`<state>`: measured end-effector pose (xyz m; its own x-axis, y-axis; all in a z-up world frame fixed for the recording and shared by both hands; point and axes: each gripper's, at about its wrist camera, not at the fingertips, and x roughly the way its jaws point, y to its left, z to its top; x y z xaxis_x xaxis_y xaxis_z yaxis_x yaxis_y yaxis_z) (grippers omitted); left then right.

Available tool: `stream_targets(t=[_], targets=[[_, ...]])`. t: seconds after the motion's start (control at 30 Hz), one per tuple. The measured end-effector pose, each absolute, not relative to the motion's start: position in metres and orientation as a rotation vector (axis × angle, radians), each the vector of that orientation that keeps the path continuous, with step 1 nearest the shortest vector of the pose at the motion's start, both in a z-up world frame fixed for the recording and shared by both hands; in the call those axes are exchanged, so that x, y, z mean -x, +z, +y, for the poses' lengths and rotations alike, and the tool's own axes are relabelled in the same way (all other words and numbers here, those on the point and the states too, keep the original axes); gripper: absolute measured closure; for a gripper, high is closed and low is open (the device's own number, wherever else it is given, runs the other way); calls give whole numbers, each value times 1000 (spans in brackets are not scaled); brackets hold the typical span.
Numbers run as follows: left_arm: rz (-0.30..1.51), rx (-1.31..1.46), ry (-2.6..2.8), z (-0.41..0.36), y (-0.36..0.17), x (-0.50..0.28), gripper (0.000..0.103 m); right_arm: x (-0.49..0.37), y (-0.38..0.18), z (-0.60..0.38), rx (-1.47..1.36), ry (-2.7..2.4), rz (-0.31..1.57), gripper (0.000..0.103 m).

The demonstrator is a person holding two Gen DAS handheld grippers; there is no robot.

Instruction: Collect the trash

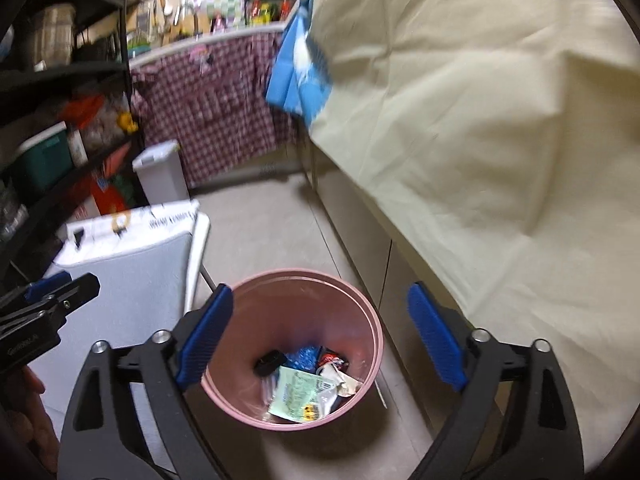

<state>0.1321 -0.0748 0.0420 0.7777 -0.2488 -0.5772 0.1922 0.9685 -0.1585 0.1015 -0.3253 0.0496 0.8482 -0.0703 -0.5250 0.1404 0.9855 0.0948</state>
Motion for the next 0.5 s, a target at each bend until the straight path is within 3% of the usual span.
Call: stream_targets(t=[0.23,0.5], targets=[[621,137,-190,-47,51,-89,34,-48,63,-305,-90,-122,461,6],[637,122,-177,-45,45,-39,34,-13,56,-284,-32,-118,493,6]])
